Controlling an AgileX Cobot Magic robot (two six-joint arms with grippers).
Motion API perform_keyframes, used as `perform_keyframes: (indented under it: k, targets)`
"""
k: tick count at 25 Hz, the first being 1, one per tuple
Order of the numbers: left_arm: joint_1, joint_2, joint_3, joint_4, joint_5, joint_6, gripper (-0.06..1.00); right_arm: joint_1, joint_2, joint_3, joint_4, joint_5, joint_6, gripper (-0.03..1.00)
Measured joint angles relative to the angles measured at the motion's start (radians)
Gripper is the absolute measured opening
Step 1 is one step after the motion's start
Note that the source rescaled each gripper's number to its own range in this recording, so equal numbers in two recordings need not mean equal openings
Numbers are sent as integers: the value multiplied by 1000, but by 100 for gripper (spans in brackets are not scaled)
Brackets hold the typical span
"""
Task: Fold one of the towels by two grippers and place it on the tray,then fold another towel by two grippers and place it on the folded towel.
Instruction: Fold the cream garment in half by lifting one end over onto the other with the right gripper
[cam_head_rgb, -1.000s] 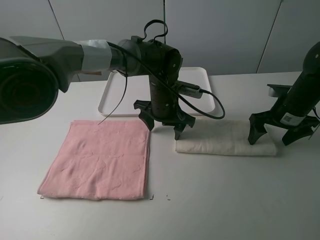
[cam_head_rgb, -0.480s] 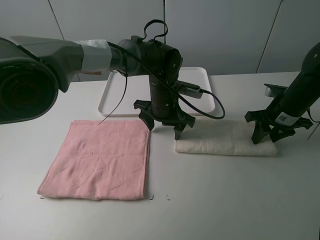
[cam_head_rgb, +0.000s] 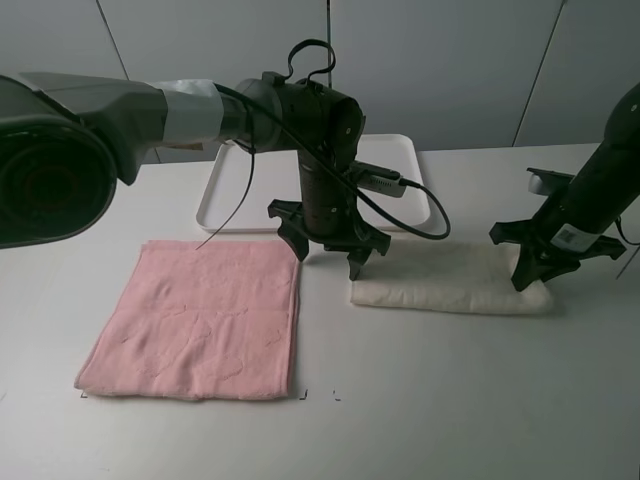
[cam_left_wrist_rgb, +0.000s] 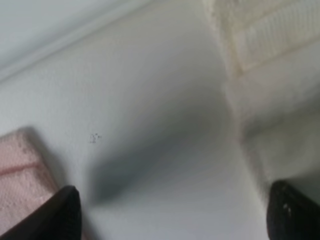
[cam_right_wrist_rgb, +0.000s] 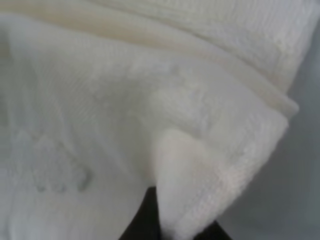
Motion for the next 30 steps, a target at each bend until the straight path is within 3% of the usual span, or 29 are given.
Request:
perform_keyframes:
  k: [8,11,19,25,30]
  targets:
    - [0,0,0,0,0,2,95,0,-49,0,56,80,-10,2]
    - [0,0,0,0,0,2,95,0,-70,0,149,99,-59,2]
    - [0,0,0,0,0,2,95,0,-80,0,514,175,-245,2]
    - [0,0,0,0,0,2,95,51,-63,0,601,161,-289,2]
    - [0,0,0,0,0,2,95,118,8,0,747,137,-374,2]
